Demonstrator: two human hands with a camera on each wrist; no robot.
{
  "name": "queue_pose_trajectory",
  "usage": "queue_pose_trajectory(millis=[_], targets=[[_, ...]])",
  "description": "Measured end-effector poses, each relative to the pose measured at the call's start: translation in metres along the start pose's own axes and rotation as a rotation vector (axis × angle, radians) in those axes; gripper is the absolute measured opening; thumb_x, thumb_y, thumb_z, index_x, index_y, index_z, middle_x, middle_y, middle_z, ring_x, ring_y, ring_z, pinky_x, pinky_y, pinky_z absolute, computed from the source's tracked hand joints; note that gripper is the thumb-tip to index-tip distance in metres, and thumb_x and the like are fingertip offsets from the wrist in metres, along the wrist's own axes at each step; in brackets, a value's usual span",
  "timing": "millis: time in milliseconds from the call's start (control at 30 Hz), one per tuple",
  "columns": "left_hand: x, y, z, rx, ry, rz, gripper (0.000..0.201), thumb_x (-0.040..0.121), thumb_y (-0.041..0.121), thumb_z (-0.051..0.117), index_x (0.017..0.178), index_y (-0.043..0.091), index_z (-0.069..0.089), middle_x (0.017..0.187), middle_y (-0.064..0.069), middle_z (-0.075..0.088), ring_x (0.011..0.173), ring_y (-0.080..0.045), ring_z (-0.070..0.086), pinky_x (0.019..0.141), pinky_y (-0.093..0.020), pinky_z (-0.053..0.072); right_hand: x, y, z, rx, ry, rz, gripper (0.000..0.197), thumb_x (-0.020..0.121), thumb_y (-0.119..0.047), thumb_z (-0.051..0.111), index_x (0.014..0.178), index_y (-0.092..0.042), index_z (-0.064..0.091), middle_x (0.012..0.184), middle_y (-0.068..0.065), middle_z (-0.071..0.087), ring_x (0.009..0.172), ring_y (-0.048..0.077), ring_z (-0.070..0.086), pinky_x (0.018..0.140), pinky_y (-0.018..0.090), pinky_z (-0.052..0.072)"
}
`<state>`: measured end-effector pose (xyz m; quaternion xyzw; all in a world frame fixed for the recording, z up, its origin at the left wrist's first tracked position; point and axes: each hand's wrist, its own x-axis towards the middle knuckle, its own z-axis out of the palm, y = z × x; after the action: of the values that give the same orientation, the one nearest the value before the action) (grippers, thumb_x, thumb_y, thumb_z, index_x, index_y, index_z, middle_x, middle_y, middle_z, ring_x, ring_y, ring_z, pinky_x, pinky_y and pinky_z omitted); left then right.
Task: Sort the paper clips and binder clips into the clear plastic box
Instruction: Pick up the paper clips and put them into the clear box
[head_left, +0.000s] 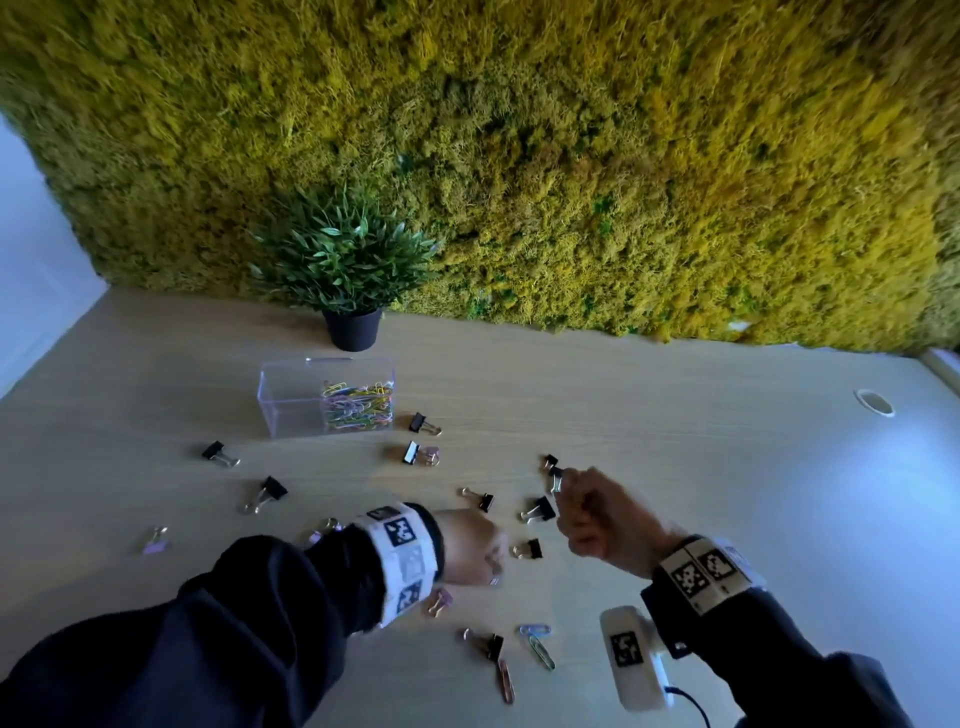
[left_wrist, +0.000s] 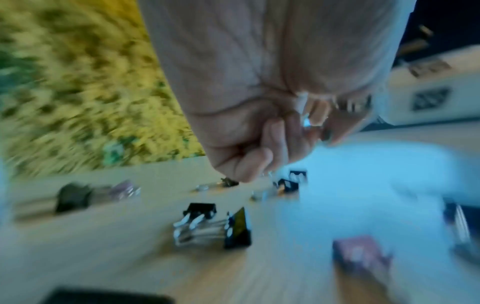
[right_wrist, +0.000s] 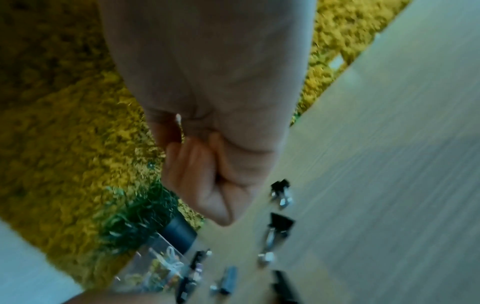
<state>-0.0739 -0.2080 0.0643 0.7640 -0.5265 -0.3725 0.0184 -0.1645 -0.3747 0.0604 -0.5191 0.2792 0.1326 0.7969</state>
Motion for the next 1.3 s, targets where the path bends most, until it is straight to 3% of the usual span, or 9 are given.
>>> queue_pose_trajectory(millis=[133, 300, 467, 700, 867, 967, 1033, 1167, 1300], targets=[[-0.026, -0.041, -0.029, -1.414, 0.396, 0.015, 0.02, 0.074, 0.009, 0.037, 0.055, 0.014, 0.039, 0.041, 0.004, 0.037, 0.04, -0.012, 0.042, 0.044, -0.022, 0.03, 0.02, -0.028, 0.025, 0.246, -0.181, -0.073, 0.021, 0.056, -0.019, 0.065, 0.056, -0.018, 0.044, 0.048, -0.003, 0.035, 0.044, 0.01, 0.018, 0.038, 0.014, 0.021], [-0.06, -0.094, -0.059, -2.002, 0.664, 0.086, 0.021, 0.065, 0.016, 0.036, 0.045, 0.015, 0.033, 0.043, 0.001, 0.031, 0.037, -0.015, 0.034, 0.039, -0.016, 0.03, 0.066, -0.062, 0.09, 0.116, -0.039, -0.055, 0.031, 0.086, -0.018, 0.035, 0.054, -0.018, 0.032, 0.043, -0.004, 0.032, 0.033, 0.007, 0.023, 0.032, 0.01, 0.017], [-0.064, -0.128, -0.074, -2.082, 0.805, -0.112, 0.034, 0.089, 0.011, 0.029, 0.061, 0.006, 0.049, 0.036, -0.002, 0.048, 0.029, -0.016, 0.047, 0.033, -0.015, 0.04, 0.119, -0.076, 0.152, 0.052, 0.095, -0.051, 0.03, 0.09, -0.014, 0.031, 0.06, -0.016, 0.032, 0.04, 0.0, 0.041, 0.027, 0.009, 0.036, 0.03, 0.008, 0.019], [-0.061, -0.148, -0.087, -2.216, 0.74, -0.172, 0.036, 0.093, 0.015, 0.027, 0.081, -0.008, 0.052, 0.071, -0.031, 0.063, 0.063, -0.038, 0.065, 0.039, -0.042, 0.054, 0.15, -0.078, 0.183, -0.02, 0.286, -0.064, 0.03, 0.091, -0.002, 0.022, 0.065, -0.008, 0.035, 0.059, 0.007, 0.036, 0.023, 0.011, 0.037, 0.033, 0.01, 0.025], [-0.064, -0.15, -0.094, -2.303, 0.612, -0.189, 0.026, 0.094, 0.022, 0.034, 0.091, -0.002, 0.043, 0.069, -0.009, 0.044, 0.065, -0.031, 0.052, 0.047, -0.05, 0.053, 0.153, -0.078, 0.186, -0.012, 0.258, -0.057, 0.031, 0.09, 0.002, 0.02, 0.066, -0.007, 0.039, 0.059, 0.007, 0.034, 0.045, 0.017, 0.033, 0.04, 0.021, 0.029], [-0.07, -0.147, -0.099, -2.318, 0.527, -0.12, 0.058, 0.096, 0.029, 0.033, 0.134, -0.013, 0.02, 0.12, -0.02, 0.049, 0.119, -0.041, 0.047, 0.077, -0.054, 0.049, 0.15, -0.083, 0.186, 0.091, 0.238, -0.07, 0.029, 0.087, 0.006, 0.023, 0.067, -0.009, 0.037, 0.064, 0.01, 0.032, 0.053, 0.022, 0.033, 0.044, 0.027, 0.036], [-0.075, -0.147, -0.1, -2.3, 0.464, -0.096, 0.056, 0.096, 0.033, 0.032, 0.13, -0.01, 0.029, 0.121, -0.041, 0.045, 0.131, -0.048, 0.033, 0.083, -0.059, 0.043, 0.145, -0.086, 0.185, 0.181, 0.18, -0.057, 0.022, 0.089, 0.006, 0.027, 0.076, -0.01, 0.037, 0.069, 0.011, 0.031, 0.071, 0.026, 0.04, 0.051, 0.034, 0.05], [-0.073, -0.157, -0.097, -2.322, 0.442, -0.116, 0.039, 0.095, 0.038, 0.034, 0.079, 0.003, 0.041, 0.111, -0.028, 0.046, 0.131, -0.051, 0.032, 0.074, -0.064, 0.049, 0.132, -0.089, 0.178, 0.181, 0.104, 0.007, 0.03, 0.096, -0.005, 0.034, 0.12, 0.01, 0.045, 0.125, 0.029, 0.043, 0.125, 0.043, 0.04, 0.098, 0.04, 0.041], [-0.076, -0.157, -0.091, -2.244, 0.505, -0.115, 0.037, 0.096, 0.033, 0.034, 0.094, -0.003, 0.042, 0.098, -0.023, 0.043, 0.124, -0.042, 0.046, 0.082, -0.054, 0.049, 0.105, -0.098, 0.171, 0.179, 0.048, -0.087, 0.039, 0.1, -0.013, 0.032, 0.135, 0.002, 0.038, 0.141, 0.022, 0.037, 0.119, 0.039, 0.042, 0.104, 0.048, 0.038]])
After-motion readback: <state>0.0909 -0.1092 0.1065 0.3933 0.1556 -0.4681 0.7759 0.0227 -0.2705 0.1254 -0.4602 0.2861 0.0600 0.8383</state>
